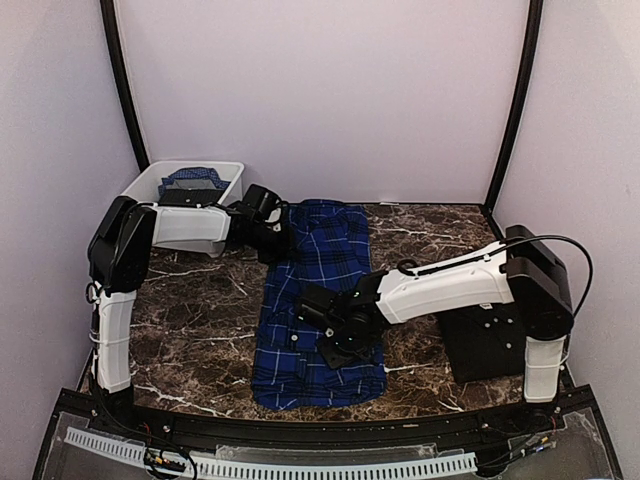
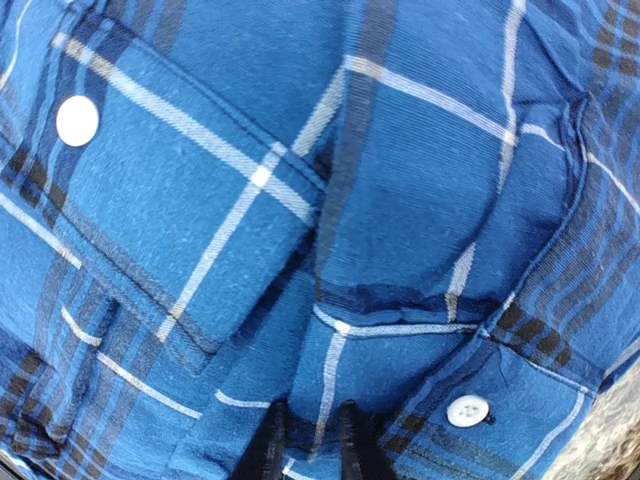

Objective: Fold and stack the long sleeve shirts
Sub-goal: Smooth out the rectangle-folded shirt at the center of the board.

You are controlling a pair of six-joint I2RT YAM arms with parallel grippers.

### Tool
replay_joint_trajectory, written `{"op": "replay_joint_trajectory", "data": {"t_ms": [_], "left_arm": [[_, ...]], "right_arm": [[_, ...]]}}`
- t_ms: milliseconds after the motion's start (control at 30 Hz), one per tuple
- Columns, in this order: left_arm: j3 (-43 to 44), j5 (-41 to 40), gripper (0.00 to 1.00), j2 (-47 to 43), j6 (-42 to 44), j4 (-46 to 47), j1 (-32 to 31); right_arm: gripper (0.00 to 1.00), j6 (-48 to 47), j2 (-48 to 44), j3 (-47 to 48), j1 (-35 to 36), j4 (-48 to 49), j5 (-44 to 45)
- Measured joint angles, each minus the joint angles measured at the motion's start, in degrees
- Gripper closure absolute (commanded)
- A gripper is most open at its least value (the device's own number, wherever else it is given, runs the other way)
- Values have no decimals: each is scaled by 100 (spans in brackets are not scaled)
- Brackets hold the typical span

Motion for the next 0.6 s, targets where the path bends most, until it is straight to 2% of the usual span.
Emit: {"op": "replay_joint_trajectory", "data": {"t_ms": [167, 600], "left_arm": [[20, 13, 98, 4, 11, -2, 0], [157, 4, 98, 11, 37, -37, 4]], "right_arm": [[100, 61, -39, 0, 2, -61, 48], [100, 63, -358, 111, 35, -260, 15]]}}
